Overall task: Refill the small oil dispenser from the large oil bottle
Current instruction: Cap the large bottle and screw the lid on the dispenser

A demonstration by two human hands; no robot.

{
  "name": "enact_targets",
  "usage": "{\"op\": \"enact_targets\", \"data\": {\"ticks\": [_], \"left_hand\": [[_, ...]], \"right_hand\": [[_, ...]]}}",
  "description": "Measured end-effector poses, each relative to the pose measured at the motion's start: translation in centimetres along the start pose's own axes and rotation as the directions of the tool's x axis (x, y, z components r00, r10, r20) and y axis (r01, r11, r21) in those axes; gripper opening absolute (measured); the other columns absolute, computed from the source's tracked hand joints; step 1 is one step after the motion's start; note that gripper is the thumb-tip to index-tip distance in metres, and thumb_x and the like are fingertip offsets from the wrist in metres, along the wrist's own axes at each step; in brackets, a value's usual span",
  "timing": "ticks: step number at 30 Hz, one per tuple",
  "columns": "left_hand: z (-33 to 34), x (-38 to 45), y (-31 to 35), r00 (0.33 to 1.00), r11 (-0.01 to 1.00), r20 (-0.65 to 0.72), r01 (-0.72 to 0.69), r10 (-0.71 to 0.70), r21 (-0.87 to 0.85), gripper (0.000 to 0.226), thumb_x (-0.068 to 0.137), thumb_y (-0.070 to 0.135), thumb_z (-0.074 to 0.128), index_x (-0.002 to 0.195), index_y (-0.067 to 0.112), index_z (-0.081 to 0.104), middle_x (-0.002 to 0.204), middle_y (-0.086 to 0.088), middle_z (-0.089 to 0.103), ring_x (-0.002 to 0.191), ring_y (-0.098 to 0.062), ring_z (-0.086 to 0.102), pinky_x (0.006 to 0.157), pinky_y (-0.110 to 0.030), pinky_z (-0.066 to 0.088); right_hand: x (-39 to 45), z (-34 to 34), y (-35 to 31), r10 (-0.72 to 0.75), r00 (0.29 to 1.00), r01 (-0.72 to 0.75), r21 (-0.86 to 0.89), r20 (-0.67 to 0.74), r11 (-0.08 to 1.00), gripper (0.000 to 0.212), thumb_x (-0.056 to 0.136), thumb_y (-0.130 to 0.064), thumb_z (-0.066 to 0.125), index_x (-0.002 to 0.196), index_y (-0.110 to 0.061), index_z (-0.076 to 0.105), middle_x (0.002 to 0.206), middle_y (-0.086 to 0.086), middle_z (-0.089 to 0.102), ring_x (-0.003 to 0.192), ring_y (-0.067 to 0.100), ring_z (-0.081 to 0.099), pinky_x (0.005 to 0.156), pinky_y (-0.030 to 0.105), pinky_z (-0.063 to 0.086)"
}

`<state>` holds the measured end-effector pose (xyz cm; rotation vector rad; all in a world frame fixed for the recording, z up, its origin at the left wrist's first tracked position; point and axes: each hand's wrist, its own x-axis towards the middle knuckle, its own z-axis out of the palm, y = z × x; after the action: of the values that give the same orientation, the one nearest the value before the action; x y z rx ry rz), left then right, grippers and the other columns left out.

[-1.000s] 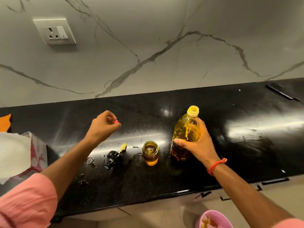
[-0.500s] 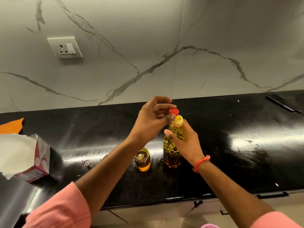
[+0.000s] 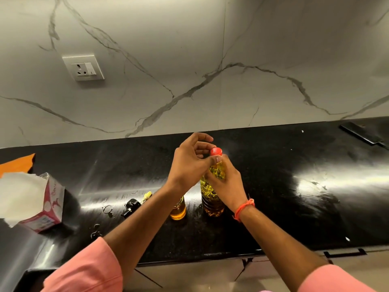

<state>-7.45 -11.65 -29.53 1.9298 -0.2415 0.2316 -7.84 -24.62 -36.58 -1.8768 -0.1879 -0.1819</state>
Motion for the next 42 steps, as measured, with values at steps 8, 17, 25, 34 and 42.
{"op": "enact_targets", "data": {"ticks": [8, 17, 25, 34, 42], "left_hand": [[0.5, 0.1, 0.1, 1.0, 0.999, -0.02, 0.018, -0.017, 0.047, 0.044, 0.078, 0.015, 0.087, 0.115, 0.024, 0.064, 0.101, 0.006, 0.072, 0.096, -0.008, 0.07, 0.087, -0.024, 0.06], [-0.3, 0.5, 0.1, 0.982, 0.996, 0.176, 0.075, -0.065, -0.047, 0.047, 0.091, -0.004, 0.069, 0.13, 0.02, 0.061, 0.122, 0.003, 0.072, 0.117, -0.007, 0.067, 0.104, -0.033, 0.053], [-0.3, 0.4, 0.6, 0.966, 0.986, 0.227, 0.091, -0.12, 0.137, 0.067, 0.088, 0.029, 0.079, 0.146, 0.031, 0.046, 0.146, 0.001, 0.056, 0.128, -0.015, 0.058, 0.103, -0.033, 0.053], [0.5, 0.6, 0.4, 0.993, 0.962, -0.048, 0.112, -0.104, 0.251, 0.031, 0.074, 0.044, 0.087, 0.096, 0.028, 0.073, 0.09, 0.013, 0.073, 0.085, -0.004, 0.071, 0.081, -0.032, 0.063], [0.3, 1.0, 0.2, 0.997, 0.981, 0.03, 0.066, -0.073, 0.182, 0.029, 0.08, 0.027, 0.086, 0.106, 0.022, 0.077, 0.097, 0.008, 0.076, 0.089, -0.004, 0.073, 0.085, -0.025, 0.062]], "right_hand": [[0.1, -0.1, 0.2, -0.016, 1.0, 0.016, 0.01, 0.008, 1.0, 0.044, 0.09, -0.02, 0.077, 0.121, -0.038, 0.051, 0.108, -0.022, 0.061, 0.102, -0.011, 0.06, 0.085, 0.004, 0.048], [0.3, -0.3, 0.2, -0.018, 1.0, 0.018, 0.011, -0.008, 1.0, 0.039, 0.09, -0.023, 0.076, 0.115, -0.038, 0.051, 0.103, -0.018, 0.066, 0.098, -0.005, 0.066, 0.081, 0.007, 0.051], [0.2, 0.0, 0.1, -0.011, 1.0, 0.011, 0.002, 0.015, 1.0, 0.042, 0.09, -0.019, 0.076, 0.118, -0.04, 0.052, 0.111, -0.015, 0.065, 0.108, 0.005, 0.065, 0.096, 0.021, 0.052], [0.2, 0.2, 0.3, 0.004, 1.0, -0.004, -0.005, 0.004, 1.0, 0.05, 0.089, -0.023, 0.078, 0.122, -0.046, 0.048, 0.117, -0.013, 0.067, 0.11, 0.002, 0.064, 0.096, 0.017, 0.052], [0.1, 0.1, 0.2, -0.007, 1.0, 0.007, -0.027, -0.002, 1.0, 0.048, 0.09, -0.018, 0.078, 0.117, -0.045, 0.049, 0.11, -0.018, 0.065, 0.107, -0.006, 0.062, 0.085, 0.003, 0.047]]}}
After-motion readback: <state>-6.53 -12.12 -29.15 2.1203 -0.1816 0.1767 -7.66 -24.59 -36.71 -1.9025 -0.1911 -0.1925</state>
